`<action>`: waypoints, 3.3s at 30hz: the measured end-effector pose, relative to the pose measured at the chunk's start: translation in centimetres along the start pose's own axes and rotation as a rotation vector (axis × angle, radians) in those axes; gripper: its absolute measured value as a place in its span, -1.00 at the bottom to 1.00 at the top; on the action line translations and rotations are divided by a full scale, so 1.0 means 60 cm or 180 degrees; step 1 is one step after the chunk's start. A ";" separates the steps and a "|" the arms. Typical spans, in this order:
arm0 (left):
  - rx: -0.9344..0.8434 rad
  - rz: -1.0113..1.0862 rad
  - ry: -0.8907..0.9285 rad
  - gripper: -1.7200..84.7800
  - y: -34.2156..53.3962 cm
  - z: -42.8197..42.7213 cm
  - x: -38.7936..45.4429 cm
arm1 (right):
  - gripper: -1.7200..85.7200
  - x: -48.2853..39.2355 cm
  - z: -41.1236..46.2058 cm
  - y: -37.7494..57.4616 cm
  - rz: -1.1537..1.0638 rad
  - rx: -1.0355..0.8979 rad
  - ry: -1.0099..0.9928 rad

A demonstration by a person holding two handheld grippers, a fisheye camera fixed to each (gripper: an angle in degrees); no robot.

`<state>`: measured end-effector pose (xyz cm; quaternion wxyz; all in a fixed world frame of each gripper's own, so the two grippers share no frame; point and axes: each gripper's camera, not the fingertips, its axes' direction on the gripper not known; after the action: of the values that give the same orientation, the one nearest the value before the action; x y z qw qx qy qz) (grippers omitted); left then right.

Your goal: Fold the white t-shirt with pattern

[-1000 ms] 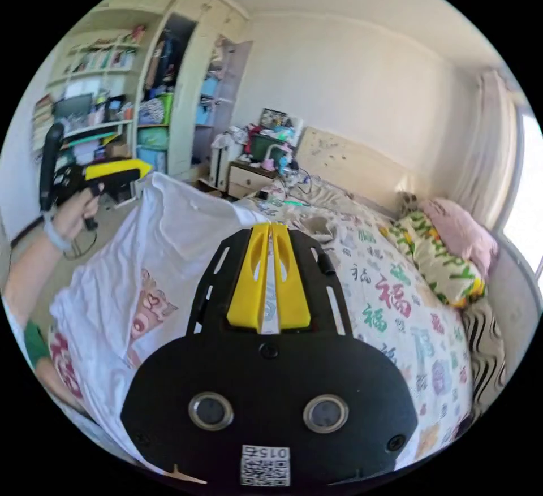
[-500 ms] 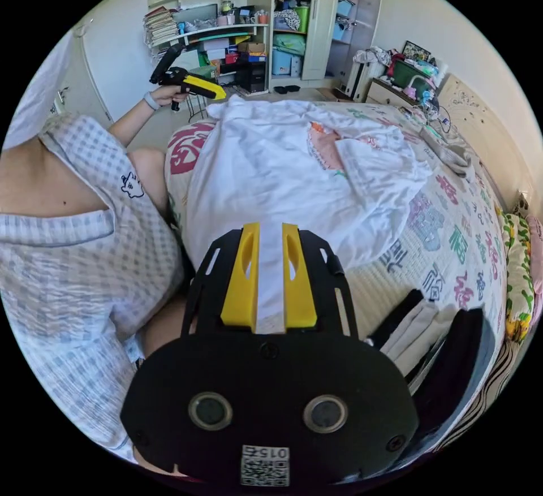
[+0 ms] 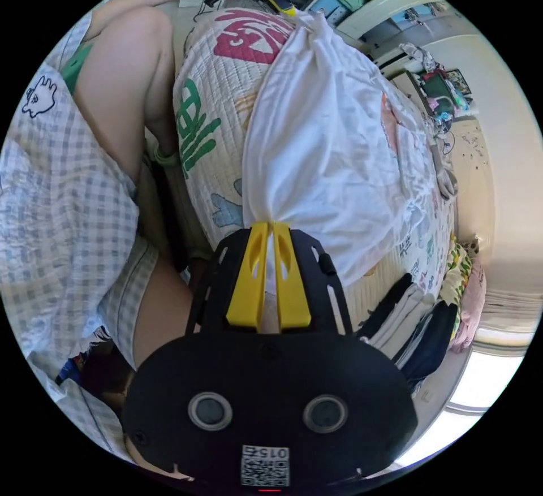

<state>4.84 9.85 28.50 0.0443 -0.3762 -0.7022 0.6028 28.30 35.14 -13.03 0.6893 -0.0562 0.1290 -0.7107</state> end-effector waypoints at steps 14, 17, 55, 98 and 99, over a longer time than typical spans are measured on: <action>0.0064 0.0814 -0.0347 -0.95 0.230 -0.154 0.162 | -0.98 0.010 -0.052 0.156 0.0400 -0.0240 0.0033; -0.0306 0.0814 -0.0610 -0.94 0.236 -0.099 0.155 | -0.98 0.026 -0.036 0.147 0.0397 -0.0254 -0.0215; 0.0406 -0.0657 -0.0675 -0.96 -0.467 0.249 -0.346 | -0.98 1.005 0.180 0.059 0.3185 -0.0180 0.0217; -0.0015 0.0678 -0.1806 -0.84 -0.609 0.787 -0.053 | -0.77 1.303 0.297 -0.067 0.2223 -0.0618 -0.0383; 0.0126 0.0903 -0.1581 -0.84 -0.600 0.785 0.002 | -0.79 1.300 0.277 -0.044 0.2156 -0.0627 -0.0437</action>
<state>-36.66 -28.04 47.45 -0.2065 -0.3106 -0.6200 0.6903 26.67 -44.10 -4.02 0.8841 -0.1241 0.1617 -0.4206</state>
